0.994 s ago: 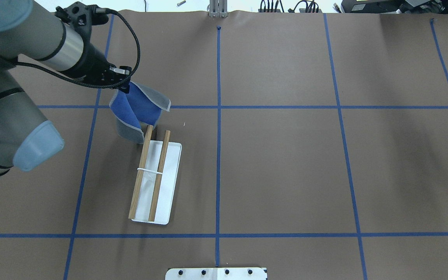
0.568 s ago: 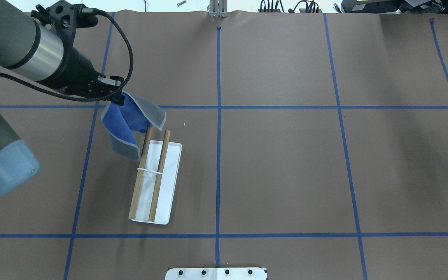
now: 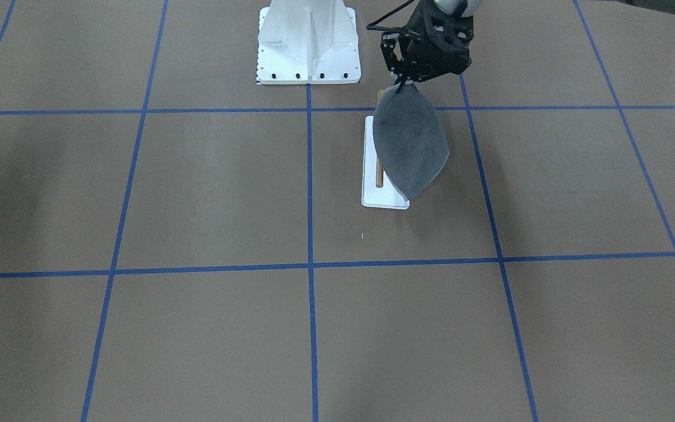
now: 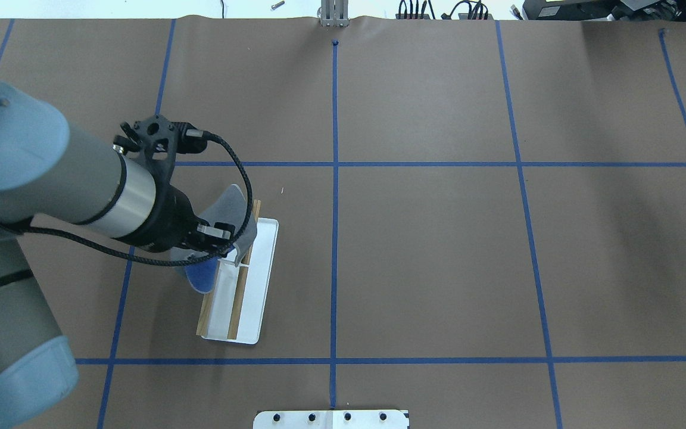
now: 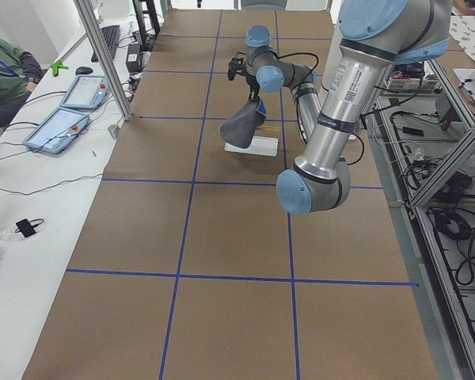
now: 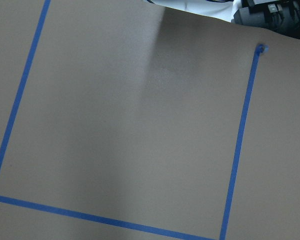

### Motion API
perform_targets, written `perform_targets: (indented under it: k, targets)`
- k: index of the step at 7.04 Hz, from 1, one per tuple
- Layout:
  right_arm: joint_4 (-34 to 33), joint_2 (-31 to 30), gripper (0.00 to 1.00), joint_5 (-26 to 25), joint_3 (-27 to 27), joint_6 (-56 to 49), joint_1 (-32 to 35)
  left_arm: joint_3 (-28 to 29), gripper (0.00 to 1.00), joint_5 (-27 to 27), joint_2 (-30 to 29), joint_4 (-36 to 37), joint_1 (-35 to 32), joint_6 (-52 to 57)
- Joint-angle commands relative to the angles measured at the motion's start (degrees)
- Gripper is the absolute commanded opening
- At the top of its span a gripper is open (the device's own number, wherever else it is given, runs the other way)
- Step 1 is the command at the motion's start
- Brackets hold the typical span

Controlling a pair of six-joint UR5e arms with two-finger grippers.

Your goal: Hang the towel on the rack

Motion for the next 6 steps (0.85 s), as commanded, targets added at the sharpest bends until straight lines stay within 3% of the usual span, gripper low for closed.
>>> perform_targets:
  k: [1,2,5,6]
  targets:
    - [0.0,0.1,1.00,0.0,-0.1,0.0,0.0,0.5,0.24,3.9,-0.1,-0.1,4.4,-2.9]
    - [0.0,0.0,1.00,0.0,-0.1,0.0,0.0,0.8,0.98,4.3,-0.3,-0.2,4.4,-2.5]
    - [0.0,-0.3,1.00,0.2,-0.1,0.0,0.1,0.7,0.99,2.8,-5.3,0.0,2.3,-2.5]
    - [-0.1,-0.7,1.00,0.2,-0.1,-0.3,0.8,1.1,0.99,-0.1,-5.6,0.1,-3.1,-2.3]
